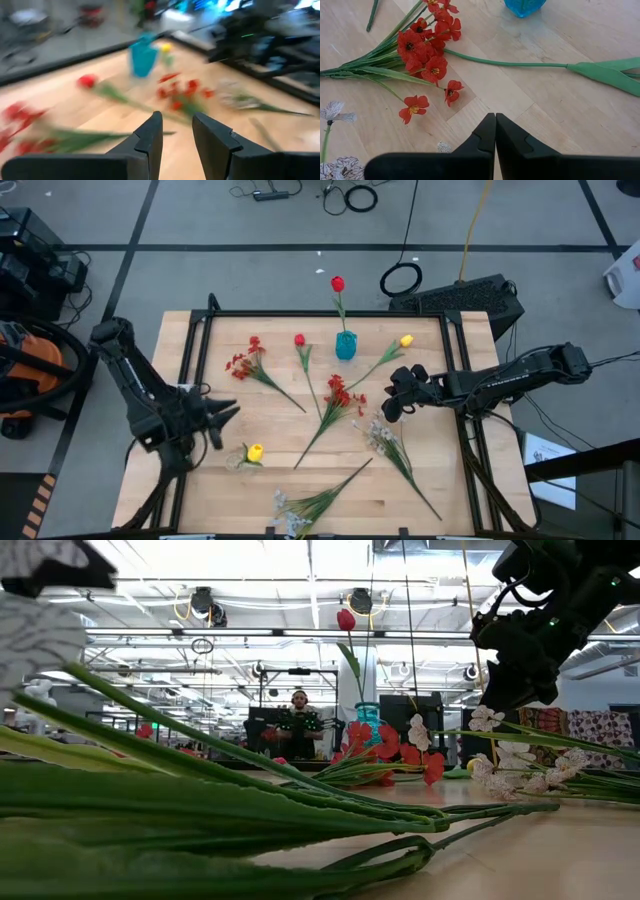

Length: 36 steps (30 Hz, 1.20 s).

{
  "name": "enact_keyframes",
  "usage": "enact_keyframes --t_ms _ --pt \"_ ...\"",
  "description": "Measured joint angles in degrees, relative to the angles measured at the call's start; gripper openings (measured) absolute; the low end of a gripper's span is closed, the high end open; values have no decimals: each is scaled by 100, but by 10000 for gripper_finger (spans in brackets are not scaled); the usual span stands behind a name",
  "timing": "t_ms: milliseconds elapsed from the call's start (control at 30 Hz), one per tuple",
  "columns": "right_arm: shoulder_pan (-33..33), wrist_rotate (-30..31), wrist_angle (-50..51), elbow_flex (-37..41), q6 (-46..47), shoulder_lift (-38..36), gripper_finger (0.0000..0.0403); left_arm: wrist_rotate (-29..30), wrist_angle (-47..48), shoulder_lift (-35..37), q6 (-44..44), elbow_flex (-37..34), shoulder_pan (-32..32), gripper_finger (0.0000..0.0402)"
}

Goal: Sort flowers into vase by color
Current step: Put the bottom orange flowers into the blue vase

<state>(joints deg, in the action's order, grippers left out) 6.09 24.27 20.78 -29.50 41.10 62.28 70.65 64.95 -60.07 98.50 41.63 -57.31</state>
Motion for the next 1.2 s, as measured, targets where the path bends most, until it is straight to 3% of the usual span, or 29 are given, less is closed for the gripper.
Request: enact_keyframes --t_ms 133,267,633,833,1200 --pt "0 0 -68 0 -55 0 4 -869 430 0 433 0 669 111" --pt "0 0 -333 0 -342 0 4 -1496 479 0 182 -2 1282 111" --pt "-246 7 -1352 -2 -1052 0 4 -1955 703 0 -1181 -4 2532 111" --pt "-582 433 -1293 -2 -1038 96 4 -1960 1014 0 -1205 -4 3017 111" --pt "-866 409 -1834 -1 -688 326 4 -2363 486 -25 -1200 -4 3188 111"
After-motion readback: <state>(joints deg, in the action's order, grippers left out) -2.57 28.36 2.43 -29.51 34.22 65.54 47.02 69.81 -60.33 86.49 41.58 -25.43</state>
